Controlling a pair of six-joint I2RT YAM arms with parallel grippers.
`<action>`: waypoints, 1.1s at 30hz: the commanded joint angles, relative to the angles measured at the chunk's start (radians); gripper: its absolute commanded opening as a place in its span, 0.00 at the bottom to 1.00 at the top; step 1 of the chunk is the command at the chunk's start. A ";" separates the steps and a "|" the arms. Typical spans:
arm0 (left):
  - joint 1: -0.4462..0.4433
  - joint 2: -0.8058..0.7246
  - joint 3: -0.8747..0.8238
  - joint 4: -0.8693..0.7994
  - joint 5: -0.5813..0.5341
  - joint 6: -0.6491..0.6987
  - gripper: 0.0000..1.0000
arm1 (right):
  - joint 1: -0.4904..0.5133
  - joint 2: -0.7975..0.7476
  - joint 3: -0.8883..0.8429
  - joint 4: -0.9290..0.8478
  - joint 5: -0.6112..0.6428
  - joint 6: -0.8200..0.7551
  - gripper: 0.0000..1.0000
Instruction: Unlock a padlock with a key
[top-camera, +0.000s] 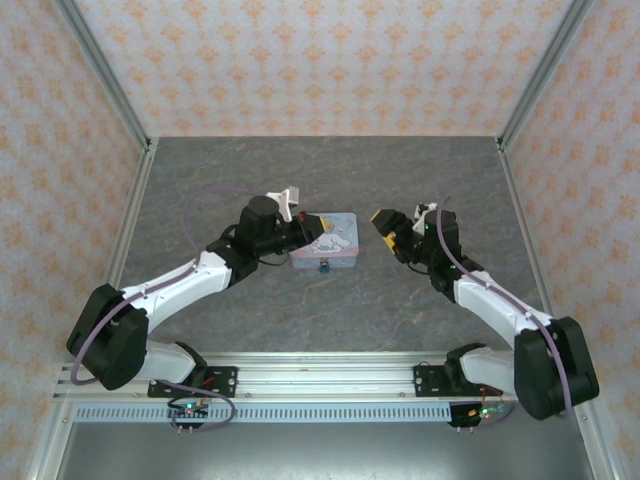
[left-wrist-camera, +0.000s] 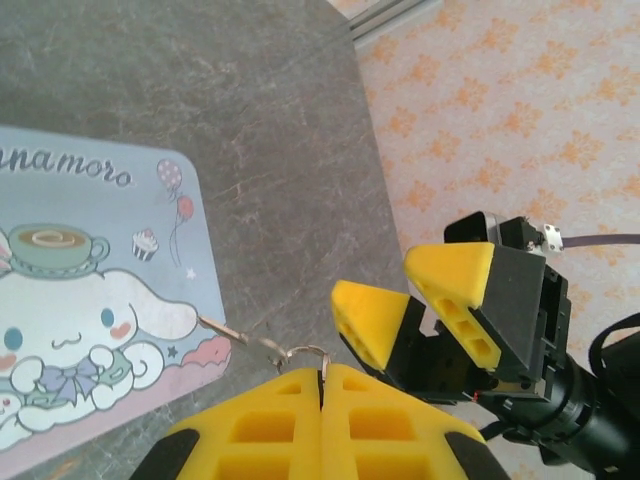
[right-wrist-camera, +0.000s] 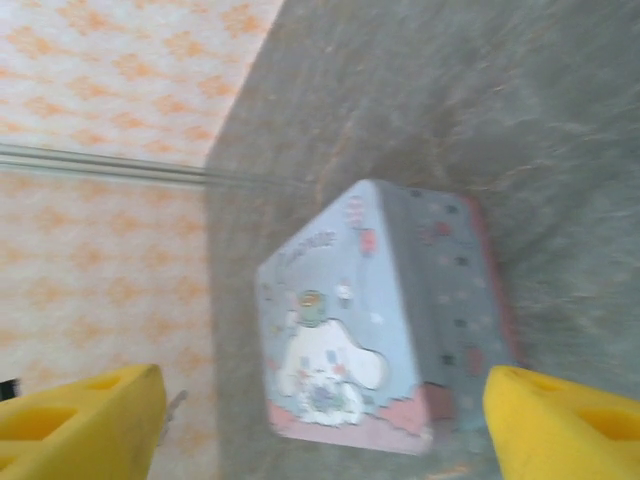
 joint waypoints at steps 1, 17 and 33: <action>0.031 0.030 0.056 0.013 0.144 0.065 0.00 | 0.012 0.043 0.031 0.300 -0.104 0.050 0.75; 0.074 0.135 0.179 -0.030 0.332 0.100 0.00 | 0.132 0.123 0.078 0.350 -0.143 -0.055 0.34; 0.075 0.166 0.205 -0.009 0.342 0.077 0.00 | 0.142 0.147 0.032 0.430 -0.190 -0.025 0.28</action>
